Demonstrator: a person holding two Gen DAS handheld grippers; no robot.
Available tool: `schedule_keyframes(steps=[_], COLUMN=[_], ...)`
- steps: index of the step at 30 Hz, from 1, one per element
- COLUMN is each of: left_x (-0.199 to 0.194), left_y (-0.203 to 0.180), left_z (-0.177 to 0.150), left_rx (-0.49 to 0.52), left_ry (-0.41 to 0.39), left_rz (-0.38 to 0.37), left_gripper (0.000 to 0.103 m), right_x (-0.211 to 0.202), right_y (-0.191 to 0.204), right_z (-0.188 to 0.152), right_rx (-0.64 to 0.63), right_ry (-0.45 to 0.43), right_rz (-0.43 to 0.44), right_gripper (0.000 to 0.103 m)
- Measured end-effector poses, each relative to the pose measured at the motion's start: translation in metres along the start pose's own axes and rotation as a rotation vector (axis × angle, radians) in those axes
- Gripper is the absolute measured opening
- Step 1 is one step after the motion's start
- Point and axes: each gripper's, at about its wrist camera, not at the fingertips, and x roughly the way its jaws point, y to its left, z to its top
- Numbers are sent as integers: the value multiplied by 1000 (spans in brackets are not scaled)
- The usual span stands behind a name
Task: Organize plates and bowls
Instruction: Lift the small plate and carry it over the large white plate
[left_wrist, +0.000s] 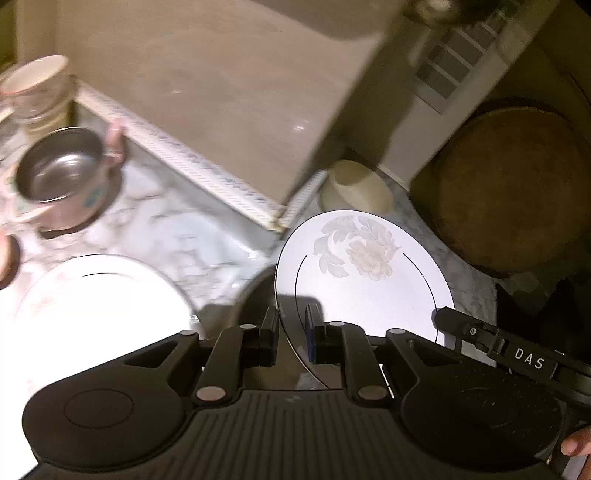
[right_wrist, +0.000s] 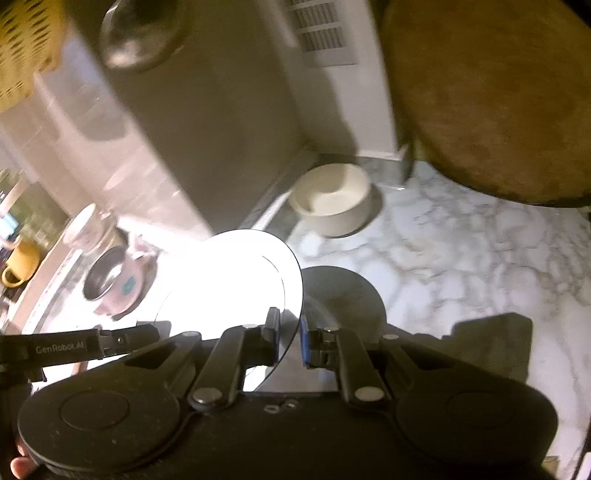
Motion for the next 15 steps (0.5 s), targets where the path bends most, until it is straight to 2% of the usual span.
schedule_keyframes(steps=[15], left_x=[-53], left_y=[89], left_z=[-28], left_rx=[-120], left_ry=[-47], left_rz=[94], left_gripper=[13], right_x=[21], right_y=[89], right_z=[-13], right_rx=[-114], right_ry=[72], right_rz=[96], right_gripper=[12])
